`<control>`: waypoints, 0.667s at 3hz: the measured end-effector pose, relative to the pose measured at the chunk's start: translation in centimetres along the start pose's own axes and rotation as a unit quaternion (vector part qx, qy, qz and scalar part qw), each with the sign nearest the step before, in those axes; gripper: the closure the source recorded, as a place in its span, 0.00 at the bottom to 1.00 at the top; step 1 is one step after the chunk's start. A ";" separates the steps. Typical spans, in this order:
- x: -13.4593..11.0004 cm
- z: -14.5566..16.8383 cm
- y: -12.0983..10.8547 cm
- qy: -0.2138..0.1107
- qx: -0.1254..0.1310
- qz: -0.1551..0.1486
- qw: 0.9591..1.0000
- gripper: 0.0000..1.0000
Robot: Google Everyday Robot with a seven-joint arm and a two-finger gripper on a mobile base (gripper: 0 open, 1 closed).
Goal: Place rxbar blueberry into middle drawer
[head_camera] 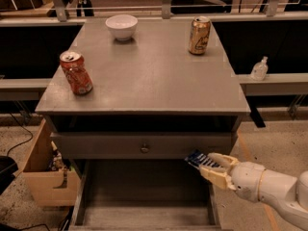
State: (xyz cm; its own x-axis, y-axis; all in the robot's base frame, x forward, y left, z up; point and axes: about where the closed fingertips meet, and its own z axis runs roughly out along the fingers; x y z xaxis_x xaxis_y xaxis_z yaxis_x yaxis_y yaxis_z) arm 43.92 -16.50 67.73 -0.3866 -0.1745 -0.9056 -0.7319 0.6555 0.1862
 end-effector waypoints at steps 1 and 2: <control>6.5 2.1 -0.1 0.057 -0.059 -0.018 0.996 1.00; 11.4 4.1 0.8 0.091 -0.129 -0.043 0.986 1.00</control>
Offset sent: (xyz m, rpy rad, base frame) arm -0.0510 0.0244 -0.1856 -0.1076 0.1493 0.5209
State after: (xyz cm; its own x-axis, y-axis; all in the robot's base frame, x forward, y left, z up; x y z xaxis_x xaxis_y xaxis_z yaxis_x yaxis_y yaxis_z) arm 41.19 -14.94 56.00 -0.3943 -0.3659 -0.8430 -0.8758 0.4274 0.2242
